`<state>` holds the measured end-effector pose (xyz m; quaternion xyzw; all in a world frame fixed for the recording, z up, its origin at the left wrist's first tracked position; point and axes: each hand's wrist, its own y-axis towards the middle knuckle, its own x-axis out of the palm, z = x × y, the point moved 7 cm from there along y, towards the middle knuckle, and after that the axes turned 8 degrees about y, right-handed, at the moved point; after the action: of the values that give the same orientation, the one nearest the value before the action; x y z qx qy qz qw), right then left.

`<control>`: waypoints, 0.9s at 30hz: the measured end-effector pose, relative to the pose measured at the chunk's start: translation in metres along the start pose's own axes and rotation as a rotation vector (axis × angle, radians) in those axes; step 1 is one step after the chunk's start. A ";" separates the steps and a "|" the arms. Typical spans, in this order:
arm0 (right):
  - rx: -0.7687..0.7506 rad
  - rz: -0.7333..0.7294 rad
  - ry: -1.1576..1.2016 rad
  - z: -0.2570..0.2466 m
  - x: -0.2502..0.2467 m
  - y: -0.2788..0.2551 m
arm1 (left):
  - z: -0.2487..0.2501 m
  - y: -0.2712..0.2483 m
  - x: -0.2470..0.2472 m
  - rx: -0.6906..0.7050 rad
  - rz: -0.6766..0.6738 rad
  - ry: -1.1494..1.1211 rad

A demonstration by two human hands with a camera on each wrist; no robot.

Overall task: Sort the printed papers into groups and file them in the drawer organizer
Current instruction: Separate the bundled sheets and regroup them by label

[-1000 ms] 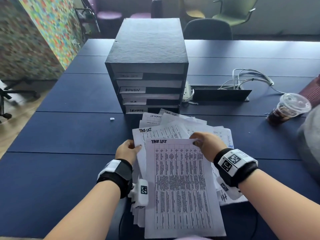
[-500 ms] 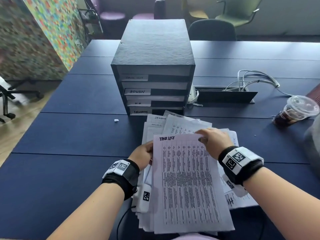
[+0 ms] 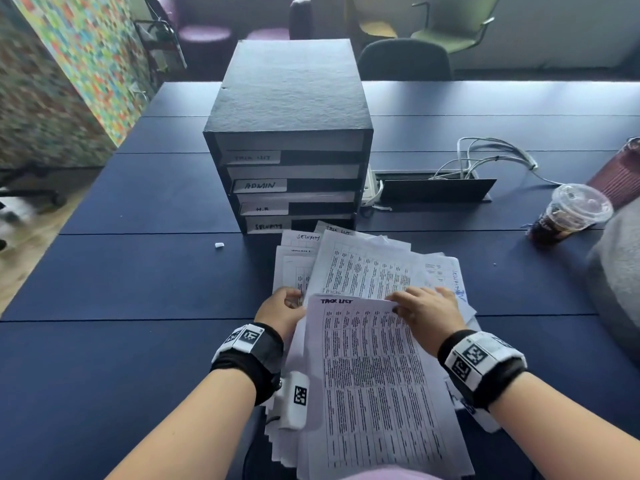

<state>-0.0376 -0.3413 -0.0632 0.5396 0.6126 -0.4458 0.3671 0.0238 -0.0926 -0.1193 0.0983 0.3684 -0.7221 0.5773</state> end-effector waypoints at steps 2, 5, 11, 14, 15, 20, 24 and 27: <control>0.032 0.061 0.008 0.008 -0.007 0.003 | 0.004 -0.001 0.008 0.015 -0.056 0.108; 0.069 0.067 -0.005 0.018 -0.017 0.006 | 0.014 -0.004 0.008 0.060 -0.023 0.218; 0.060 0.084 -0.042 0.027 -0.036 0.012 | 0.029 -0.006 -0.058 0.068 0.309 0.127; 0.014 0.123 -0.036 0.018 -0.047 0.019 | 0.042 0.000 -0.087 0.116 0.348 0.242; -0.008 0.139 -0.040 0.013 -0.051 0.022 | 0.048 0.001 -0.093 0.133 0.341 0.266; -0.213 0.318 -0.095 -0.025 -0.074 0.029 | 0.078 -0.006 -0.093 0.275 0.194 0.391; -0.286 0.259 -0.103 -0.051 -0.073 0.032 | 0.095 -0.015 -0.068 0.388 0.025 0.531; -0.333 0.197 -0.045 -0.060 -0.065 0.036 | 0.101 -0.019 -0.054 0.443 -0.090 0.523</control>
<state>0.0097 -0.3052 0.0116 0.5187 0.6138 -0.3119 0.5069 0.0517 -0.1156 -0.0092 0.3864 0.3420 -0.7598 0.3955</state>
